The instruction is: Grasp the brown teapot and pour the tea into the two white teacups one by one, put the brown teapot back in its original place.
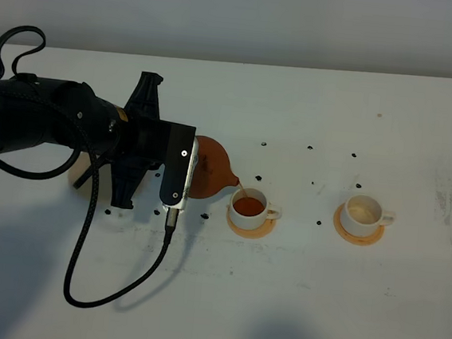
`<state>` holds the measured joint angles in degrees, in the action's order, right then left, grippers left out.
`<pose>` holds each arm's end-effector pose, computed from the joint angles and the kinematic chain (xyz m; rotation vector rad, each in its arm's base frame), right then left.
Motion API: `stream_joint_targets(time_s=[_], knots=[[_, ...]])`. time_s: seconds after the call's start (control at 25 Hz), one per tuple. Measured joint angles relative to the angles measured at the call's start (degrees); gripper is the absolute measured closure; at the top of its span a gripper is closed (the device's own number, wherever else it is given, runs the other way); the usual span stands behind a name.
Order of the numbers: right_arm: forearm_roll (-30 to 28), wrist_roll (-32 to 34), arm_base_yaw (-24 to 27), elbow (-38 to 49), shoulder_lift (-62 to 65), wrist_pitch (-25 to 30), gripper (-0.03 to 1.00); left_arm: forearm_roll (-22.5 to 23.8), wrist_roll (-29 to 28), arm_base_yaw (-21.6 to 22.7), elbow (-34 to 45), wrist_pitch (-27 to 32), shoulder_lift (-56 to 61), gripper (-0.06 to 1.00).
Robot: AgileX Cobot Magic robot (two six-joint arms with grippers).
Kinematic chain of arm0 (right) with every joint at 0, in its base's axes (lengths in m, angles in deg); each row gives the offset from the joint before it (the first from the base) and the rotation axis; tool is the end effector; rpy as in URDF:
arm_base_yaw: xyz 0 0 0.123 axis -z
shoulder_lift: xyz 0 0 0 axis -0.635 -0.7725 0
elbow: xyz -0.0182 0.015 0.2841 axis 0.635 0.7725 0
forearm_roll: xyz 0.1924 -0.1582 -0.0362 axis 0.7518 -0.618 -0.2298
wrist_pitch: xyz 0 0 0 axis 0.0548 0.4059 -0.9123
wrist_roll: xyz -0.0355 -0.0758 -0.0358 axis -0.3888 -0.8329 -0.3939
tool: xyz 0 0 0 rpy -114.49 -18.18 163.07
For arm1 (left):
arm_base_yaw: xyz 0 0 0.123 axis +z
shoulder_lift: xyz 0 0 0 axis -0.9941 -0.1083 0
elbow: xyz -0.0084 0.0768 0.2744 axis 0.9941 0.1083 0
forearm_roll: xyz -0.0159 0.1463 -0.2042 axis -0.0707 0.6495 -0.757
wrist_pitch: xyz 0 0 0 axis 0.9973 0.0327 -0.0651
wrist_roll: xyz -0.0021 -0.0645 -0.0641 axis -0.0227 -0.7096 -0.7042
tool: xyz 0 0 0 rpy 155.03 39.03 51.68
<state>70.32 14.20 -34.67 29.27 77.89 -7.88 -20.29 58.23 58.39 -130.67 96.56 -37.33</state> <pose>-0.0109 0.0019 0.2789 0.1093 2.0661 -0.0216 0.3399 -0.1661 0.1856 1.9085 1.5150 0.3540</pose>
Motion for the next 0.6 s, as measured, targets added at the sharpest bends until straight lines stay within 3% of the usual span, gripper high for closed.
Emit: stream_joint_targets(time_s=[0.6], knots=[[0.0,0.0,0.0,0.0,0.0,0.0,0.46,0.0,2.2,-0.1,0.0,0.0,0.0,0.87]])
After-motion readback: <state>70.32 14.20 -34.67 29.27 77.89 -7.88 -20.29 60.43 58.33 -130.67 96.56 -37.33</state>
